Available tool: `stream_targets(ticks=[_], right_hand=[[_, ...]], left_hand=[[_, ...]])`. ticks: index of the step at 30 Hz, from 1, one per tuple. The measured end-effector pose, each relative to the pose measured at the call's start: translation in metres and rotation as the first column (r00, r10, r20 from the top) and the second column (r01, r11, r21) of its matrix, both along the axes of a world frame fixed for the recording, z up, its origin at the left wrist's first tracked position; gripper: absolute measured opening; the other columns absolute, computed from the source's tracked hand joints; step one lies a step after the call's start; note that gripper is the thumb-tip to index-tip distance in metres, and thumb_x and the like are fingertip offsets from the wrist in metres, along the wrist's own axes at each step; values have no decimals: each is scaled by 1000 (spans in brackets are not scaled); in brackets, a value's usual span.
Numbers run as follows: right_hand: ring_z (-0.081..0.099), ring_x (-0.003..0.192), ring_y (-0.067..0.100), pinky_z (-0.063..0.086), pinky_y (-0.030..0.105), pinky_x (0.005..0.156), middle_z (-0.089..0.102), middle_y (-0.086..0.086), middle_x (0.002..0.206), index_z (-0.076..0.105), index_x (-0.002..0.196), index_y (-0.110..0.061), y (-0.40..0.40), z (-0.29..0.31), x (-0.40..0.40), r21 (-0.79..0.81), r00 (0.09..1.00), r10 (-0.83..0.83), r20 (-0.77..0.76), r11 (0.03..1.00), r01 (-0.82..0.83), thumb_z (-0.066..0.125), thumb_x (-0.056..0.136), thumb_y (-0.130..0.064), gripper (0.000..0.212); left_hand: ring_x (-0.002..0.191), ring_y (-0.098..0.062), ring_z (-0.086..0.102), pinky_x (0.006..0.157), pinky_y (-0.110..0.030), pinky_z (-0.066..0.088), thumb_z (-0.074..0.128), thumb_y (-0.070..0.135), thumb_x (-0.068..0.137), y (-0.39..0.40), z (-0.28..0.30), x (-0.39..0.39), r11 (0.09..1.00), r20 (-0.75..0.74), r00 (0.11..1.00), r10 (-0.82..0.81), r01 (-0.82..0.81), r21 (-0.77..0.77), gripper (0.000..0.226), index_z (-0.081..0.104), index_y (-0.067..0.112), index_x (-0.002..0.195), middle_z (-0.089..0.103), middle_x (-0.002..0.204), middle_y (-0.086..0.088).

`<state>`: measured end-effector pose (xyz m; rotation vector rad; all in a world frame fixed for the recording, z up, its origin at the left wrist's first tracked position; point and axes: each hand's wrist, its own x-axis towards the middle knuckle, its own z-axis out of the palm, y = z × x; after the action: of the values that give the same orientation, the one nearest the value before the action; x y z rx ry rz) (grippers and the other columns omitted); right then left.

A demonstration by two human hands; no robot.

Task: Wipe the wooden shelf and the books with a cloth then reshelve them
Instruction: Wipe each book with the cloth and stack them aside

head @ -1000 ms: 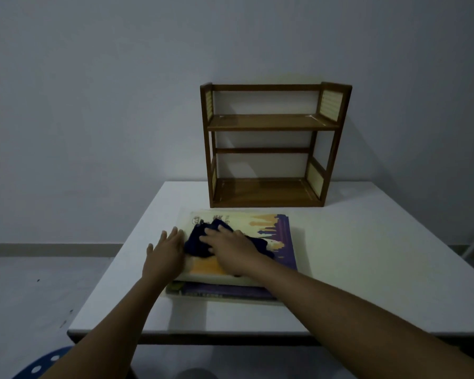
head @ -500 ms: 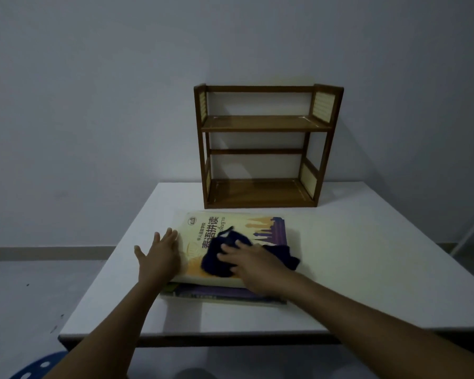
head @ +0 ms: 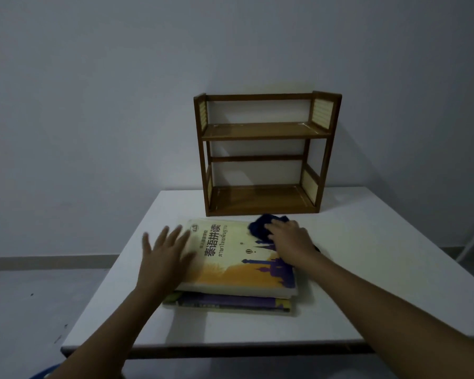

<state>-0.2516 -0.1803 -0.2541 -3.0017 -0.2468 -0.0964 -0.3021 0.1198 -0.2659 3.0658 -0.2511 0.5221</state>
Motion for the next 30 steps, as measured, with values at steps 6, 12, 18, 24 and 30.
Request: stream_targets(ticks=[6, 12, 18, 24, 30], right_hand=[[62, 96, 30, 48, 35, 77, 67, 14, 111, 57, 120, -17, -53, 11, -29, 394, 973, -211, 90, 905, 160, 36, 102, -20, 27], [59, 103, 33, 48, 35, 81, 64, 15, 118, 56, 127, -17, -66, 32, -36, 547, 970, -241, 36, 817, 183, 36, 103, -22, 31], [57, 100, 31, 48, 37, 84, 62, 16, 118, 57, 123, -12, -90, 49, -37, 625, 943, -334, 4, 736, 258, 36, 103, -19, 31], [51, 86, 24, 40, 30, 71, 62, 17, 114, 58, 121, -9, -110, 66, -34, 666, 898, -439, 33, 680, 308, 34, 103, -18, 31], [53, 88, 25, 43, 30, 73, 62, 15, 113, 58, 120, -11, -107, 82, -30, 717, 893, -448, 50, 638, 280, 33, 103, -22, 32]], left_hand=[[137, -23, 40, 110, -42, 34, 23, 81, 77, -28, 20, -22, 863, -236, 867, -438, 479, 159, 87, 30, 31, 148, 38, 151, -2], [77, -26, 71, 53, -33, 59, 25, 42, 101, -25, 11, -8, 675, -62, 756, -651, 615, 406, 44, 47, 11, 122, 69, 100, -14], [51, -11, 61, 43, -23, 52, 65, 33, 86, -37, 52, 4, 691, -47, 764, -643, 606, 393, 42, 48, 14, 120, 66, 79, 0], [69, -19, 57, 59, -29, 46, 37, 35, 101, -64, 160, 16, 917, 206, 895, -395, 398, 31, 33, 40, 17, 128, 60, 89, -2], [86, -19, 55, 71, -29, 41, 46, 28, 99, -73, 185, 15, 737, 192, 952, -239, 307, -602, 29, 52, 10, 121, 55, 103, -2]])
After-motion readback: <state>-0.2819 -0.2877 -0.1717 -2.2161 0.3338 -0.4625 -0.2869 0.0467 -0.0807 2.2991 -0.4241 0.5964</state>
